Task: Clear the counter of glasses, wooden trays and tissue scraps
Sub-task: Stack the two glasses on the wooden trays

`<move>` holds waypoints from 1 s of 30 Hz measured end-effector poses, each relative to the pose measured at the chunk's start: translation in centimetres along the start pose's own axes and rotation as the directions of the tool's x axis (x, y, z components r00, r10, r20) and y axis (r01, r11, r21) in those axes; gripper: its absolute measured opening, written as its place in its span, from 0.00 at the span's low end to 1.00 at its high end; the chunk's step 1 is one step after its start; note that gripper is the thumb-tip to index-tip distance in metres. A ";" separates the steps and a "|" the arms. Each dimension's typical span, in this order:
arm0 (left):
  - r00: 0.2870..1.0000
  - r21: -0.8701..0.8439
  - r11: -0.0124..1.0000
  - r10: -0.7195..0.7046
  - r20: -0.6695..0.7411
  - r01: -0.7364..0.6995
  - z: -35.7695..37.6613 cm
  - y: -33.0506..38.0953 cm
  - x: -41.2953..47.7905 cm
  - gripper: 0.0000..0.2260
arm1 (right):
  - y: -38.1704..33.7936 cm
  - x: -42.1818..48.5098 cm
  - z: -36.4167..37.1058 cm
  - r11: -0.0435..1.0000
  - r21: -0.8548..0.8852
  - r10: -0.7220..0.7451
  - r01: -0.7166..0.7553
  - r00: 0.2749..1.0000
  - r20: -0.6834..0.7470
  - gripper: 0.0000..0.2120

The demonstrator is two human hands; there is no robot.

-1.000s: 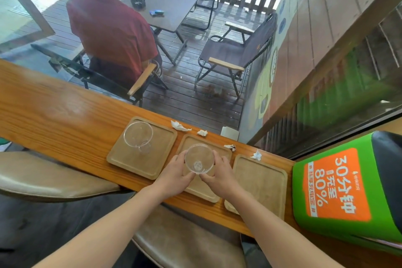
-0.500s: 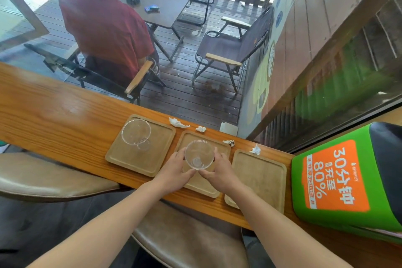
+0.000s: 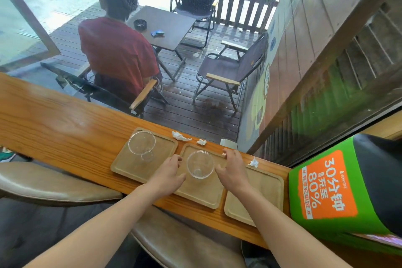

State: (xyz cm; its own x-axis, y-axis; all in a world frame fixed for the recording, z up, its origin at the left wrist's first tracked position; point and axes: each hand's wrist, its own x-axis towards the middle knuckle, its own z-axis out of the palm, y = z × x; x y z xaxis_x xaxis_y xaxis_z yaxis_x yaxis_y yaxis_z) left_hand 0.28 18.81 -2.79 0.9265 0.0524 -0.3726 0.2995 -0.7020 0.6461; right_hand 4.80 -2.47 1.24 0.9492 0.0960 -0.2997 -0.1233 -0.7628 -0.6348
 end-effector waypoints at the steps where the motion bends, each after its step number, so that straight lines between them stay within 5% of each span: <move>1: 1.000 0.000 1.000 0.003 -0.012 -0.003 -0.5 0.3 -0.2 0.25 | -0.6 0.1 -0.2 1.000 0.002 -0.026 0.026 0.999 -0.023 0.27; 11: 0.996 0.046 0.997 0.059 -0.060 -0.057 -6.1 0.7 -2.7 0.09 | -8.3 0.2 2.5 0.961 -0.017 -0.276 0.277 0.960 0.037 0.02; 17: 0.999 0.105 0.994 -0.010 0.053 0.004 -8.5 -3.3 -3.7 0.07 | -10.9 -0.2 7.1 0.964 -0.062 -0.247 0.259 0.957 0.154 0.11; 30: 0.985 0.153 0.988 -0.043 0.169 0.017 -14.7 -12.7 0.1 0.05 | -13.8 0.9 14.2 0.997 -0.025 0.081 -0.078 0.982 0.168 0.32</move>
State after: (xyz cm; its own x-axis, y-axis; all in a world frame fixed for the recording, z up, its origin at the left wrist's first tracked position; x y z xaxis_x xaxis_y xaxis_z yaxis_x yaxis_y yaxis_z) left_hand -0.10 38.15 -1.26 0.8609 -0.0386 -0.5073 0.2763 -0.8018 0.5299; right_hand 3.20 17.19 -0.38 0.8739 0.1398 -0.4655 -0.1897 -0.7837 -0.5915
